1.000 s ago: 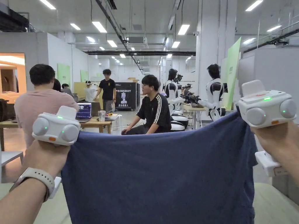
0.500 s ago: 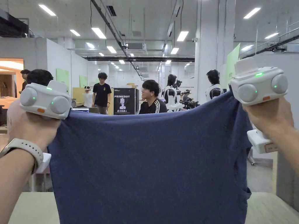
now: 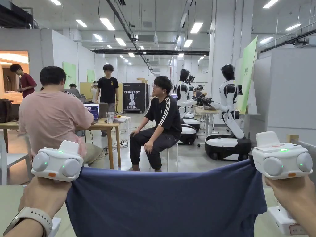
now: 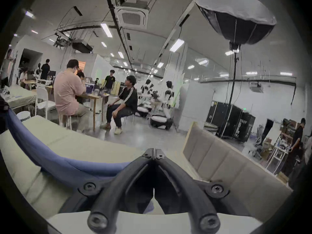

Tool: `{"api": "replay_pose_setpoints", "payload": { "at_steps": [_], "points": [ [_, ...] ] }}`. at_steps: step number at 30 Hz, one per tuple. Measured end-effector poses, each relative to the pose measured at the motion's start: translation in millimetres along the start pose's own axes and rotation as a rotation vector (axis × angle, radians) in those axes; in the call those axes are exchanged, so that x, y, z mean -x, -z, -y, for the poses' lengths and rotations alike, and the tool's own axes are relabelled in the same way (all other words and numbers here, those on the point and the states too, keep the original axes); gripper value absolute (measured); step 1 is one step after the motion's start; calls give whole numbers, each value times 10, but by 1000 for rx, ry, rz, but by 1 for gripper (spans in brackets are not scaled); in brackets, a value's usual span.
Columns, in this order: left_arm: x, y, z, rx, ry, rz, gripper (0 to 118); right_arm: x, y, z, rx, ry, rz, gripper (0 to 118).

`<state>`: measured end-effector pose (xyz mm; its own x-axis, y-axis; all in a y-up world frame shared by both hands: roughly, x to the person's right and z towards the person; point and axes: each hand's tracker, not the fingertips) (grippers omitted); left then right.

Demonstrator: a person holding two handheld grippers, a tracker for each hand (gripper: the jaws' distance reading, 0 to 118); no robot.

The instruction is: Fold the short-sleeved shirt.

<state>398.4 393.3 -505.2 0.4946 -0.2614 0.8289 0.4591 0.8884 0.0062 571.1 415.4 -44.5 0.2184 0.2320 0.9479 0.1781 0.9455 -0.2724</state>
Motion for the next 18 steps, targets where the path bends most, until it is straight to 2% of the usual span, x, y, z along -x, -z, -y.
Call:
{"api": "replay_pose_setpoints", "payload": {
  "at_steps": [3, 10, 14, 16, 18],
  "points": [
    [4, -221, 502, 45, -39, 51, 0, -9, -274, 478, 95, 43, -51, 0],
    [-53, -736, 1945, 205, 15, 153, 0, 236, -929, 1944, 295, -38, -118, 0],
    [-52, -846, 2741, 308, -38, 163, 0, 402, -1187, 2762, 447, -98, -191, 0],
    [-64, -840, 3079, 380, -86, 186, 0, 469, -1293, 3100, 480, -139, -197, 0],
    [-24, -744, 3316, 399, -112, 192, 0, 468, -1363, 3304, 505, -132, -197, 0]
  ]
}}
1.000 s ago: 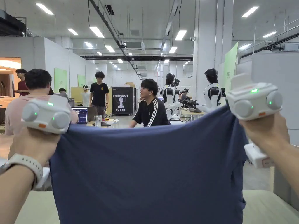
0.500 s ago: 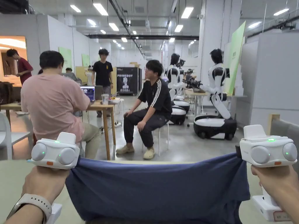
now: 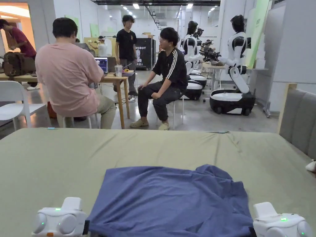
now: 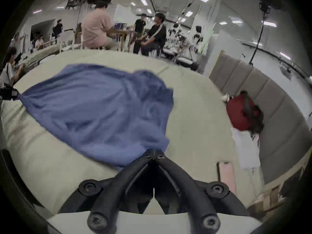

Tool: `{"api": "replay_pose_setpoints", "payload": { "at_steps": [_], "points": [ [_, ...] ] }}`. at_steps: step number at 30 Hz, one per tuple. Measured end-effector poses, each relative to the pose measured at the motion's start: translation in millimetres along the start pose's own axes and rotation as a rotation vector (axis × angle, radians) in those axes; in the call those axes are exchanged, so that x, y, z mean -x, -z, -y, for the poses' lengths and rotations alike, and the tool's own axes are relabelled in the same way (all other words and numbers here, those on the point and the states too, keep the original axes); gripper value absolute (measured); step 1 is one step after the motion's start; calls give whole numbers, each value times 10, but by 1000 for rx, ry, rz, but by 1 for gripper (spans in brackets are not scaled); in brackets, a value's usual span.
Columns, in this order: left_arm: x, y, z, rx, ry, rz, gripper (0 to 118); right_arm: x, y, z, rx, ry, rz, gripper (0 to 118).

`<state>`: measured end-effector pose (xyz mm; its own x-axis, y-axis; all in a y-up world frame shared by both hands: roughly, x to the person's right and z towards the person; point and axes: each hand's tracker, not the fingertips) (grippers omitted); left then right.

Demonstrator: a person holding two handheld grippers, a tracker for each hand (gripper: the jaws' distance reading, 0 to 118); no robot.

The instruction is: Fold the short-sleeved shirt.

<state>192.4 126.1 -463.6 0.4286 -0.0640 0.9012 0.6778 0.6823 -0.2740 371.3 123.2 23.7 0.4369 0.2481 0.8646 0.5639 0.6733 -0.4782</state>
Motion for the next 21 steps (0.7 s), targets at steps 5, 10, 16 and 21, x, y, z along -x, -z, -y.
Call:
{"api": "replay_pose_setpoints", "payload": {
  "at_steps": [5, 10, 16, 21],
  "points": [
    [63, -207, 96, -208, -100, -18, 114, -87, -309, 70, -136, 155, -99, 87],
    [-393, -602, 73, -304, -40, 156, 117, 344, -655, -123, -213, 67, -176, 116],
    [-895, -657, 52, -288, 59, 111, 20, 901, -675, -254, -190, 17, -197, 39],
    [-319, -719, -163, -223, -27, 113, 0, 923, -681, -182, -192, 26, -239, 0]
  ]
}}
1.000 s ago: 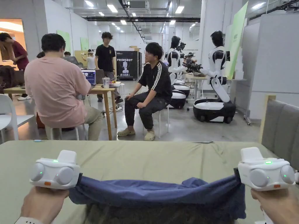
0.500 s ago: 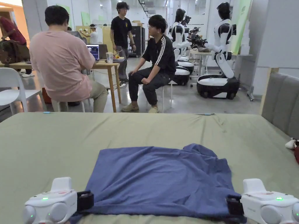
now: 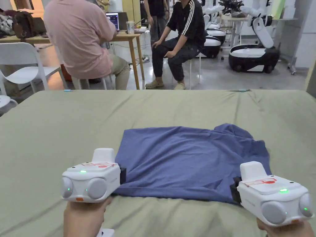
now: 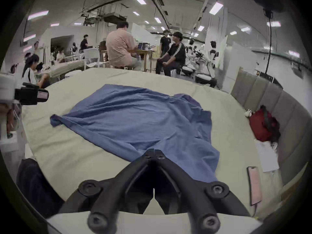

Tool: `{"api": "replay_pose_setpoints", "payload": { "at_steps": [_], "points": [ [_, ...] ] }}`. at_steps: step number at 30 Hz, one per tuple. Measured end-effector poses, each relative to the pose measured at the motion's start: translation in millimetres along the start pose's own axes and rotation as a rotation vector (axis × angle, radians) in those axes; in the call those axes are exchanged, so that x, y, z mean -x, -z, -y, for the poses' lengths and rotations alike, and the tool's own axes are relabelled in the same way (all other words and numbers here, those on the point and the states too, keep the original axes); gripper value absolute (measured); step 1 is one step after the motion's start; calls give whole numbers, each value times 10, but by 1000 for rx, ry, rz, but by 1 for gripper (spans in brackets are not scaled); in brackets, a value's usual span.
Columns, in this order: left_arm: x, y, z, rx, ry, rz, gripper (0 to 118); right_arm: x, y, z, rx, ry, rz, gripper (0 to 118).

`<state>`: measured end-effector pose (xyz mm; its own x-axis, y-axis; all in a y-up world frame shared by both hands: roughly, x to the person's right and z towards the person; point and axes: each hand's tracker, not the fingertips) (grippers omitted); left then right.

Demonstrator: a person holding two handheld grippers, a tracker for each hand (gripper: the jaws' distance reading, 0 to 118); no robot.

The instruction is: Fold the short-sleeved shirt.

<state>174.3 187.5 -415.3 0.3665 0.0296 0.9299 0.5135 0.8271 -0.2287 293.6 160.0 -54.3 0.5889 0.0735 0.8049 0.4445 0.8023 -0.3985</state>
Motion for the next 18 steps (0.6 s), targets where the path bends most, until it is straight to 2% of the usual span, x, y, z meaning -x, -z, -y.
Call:
{"api": "replay_pose_setpoints", "payload": {
  "at_steps": [3, 7, 8, 9, 10, 11, 12, 14, 16, 17, 18],
  "points": [
    [452, 95, -99, 74, -80, -6, 0, -51, 78, 50, -7, 0, 25, 0],
    [773, 274, -7, 108, -99, -27, 1, -136, 226, 82, 6, 20, 26, 0],
    [794, 343, 40, 128, -109, 5, 17, -173, 257, 91, 11, 25, 29, 0],
    [795, 415, 86, 149, -110, 25, 59, -210, 292, 81, 17, 33, 28, 0],
    [788, 503, 140, 181, -100, 49, 89, -252, 313, 90, 24, 40, 33, 0],
    [770, 608, 215, 224, -86, 60, 111, -295, 325, 104, 27, 45, 42, 0],
    [741, 686, 286, 240, -69, 68, 114, -339, 330, 117, 31, 47, 48, 0],
    [697, 818, 406, 235, -50, 71, 95, -443, 324, 143, 40, 57, 66, 0],
    [682, 961, 506, 275, -41, 58, 60, -562, 302, 201, 51, 61, 93, 0],
    [679, 1012, 550, 287, -38, 57, 36, -618, 287, 228, 59, 60, 106, 0],
    [672, 1040, 581, 299, -32, 60, 25, -677, 273, 257, 66, 60, 120, 0]
  ]
}}
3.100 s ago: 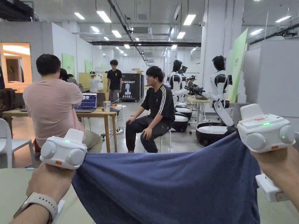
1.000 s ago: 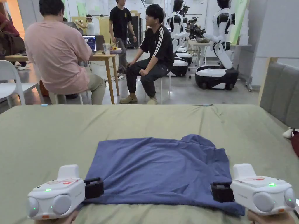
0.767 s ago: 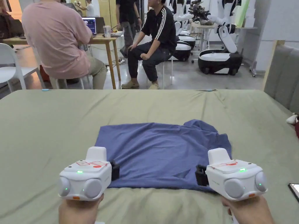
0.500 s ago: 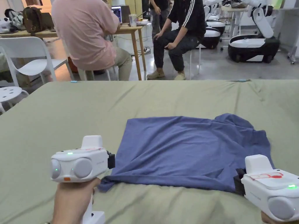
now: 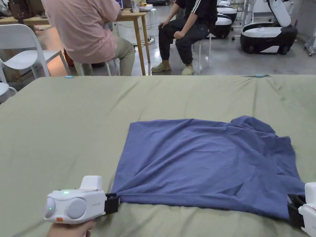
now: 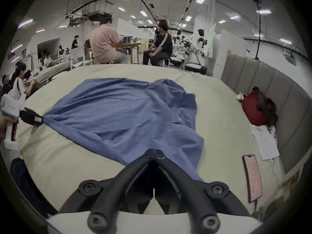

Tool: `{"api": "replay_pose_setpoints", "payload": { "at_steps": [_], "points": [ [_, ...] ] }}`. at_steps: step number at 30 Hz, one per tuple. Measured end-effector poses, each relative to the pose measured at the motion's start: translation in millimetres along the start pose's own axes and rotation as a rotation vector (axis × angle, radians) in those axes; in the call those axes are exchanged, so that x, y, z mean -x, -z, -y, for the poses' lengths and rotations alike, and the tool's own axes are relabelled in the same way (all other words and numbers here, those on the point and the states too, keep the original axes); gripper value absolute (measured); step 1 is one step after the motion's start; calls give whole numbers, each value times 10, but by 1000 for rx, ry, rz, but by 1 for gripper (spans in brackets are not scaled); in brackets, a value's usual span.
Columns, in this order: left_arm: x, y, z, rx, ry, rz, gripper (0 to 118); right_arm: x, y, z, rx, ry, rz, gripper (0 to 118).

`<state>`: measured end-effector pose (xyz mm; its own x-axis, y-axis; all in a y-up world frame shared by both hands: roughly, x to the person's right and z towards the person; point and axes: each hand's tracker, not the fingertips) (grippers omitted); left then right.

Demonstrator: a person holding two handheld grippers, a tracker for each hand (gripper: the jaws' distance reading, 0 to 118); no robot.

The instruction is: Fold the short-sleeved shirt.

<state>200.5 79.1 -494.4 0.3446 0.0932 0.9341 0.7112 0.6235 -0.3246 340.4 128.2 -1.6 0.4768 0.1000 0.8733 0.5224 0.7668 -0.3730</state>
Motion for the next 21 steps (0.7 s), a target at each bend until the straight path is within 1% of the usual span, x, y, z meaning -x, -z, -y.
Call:
{"api": "replay_pose_setpoints", "payload": {
  "at_steps": [1, 2, 3, 4, 7, 9, 10, 11, 12, 13, 14, 16, 17, 18, 19, 20, 21],
  "points": [
    [17, 41, 22, 3, 25, -37, 25, -75, -7, 30, 7, 2, 16, 0],
    [3, 14, 31, -13, 37, -26, 24, -151, -11, 59, 13, 6, 30, 0],
    [-8, -29, 18, -14, 29, -18, 18, -206, -19, 77, 21, 8, 42, 0],
    [-34, -88, 1, -28, 27, -14, 6, -279, -21, 100, 29, 9, 49, 0],
    [-117, -256, -62, -77, 83, -32, 4, -467, -34, 158, 38, 30, 78, 0],
    [-197, -378, -98, -104, 90, -38, 4, -564, -29, 194, 35, 52, 71, 1],
    [-216, -404, -112, -108, 90, -34, 4, -598, -11, 212, 39, 69, 55, 12],
    [-221, -414, -123, -114, 82, -27, 4, -616, 24, 229, 53, 73, 37, 38],
    [-227, -417, -129, -117, 77, -21, 4, -619, 59, 250, 54, 73, 35, 78],
    [-252, -424, -143, -116, 81, -25, 4, -609, 108, 282, 53, 70, 33, 95],
    [-268, -421, -140, -115, 88, -33, 4, -594, 168, 310, 49, 61, 25, 101],
    [-270, -414, -129, -108, 83, -36, 4, -574, 327, 350, 68, 45, 13, 100],
    [-278, -409, -133, -103, 78, -34, 4, -566, 414, 374, 93, 38, -11, 95],
    [-289, -408, -123, -99, 76, -37, 4, -565, 485, 398, 119, 43, -54, 65],
    [-300, -407, -110, -96, 74, -40, 4, -581, 553, 415, 133, 68, -107, 18],
    [-303, -406, -103, -92, 73, -40, 4, -586, 597, 436, 128, 90, -103, 4],
    [-292, -388, -112, -85, 72, -35, 4, -557, 575, 437, 110, 83, -80, 4]
  ]
}}
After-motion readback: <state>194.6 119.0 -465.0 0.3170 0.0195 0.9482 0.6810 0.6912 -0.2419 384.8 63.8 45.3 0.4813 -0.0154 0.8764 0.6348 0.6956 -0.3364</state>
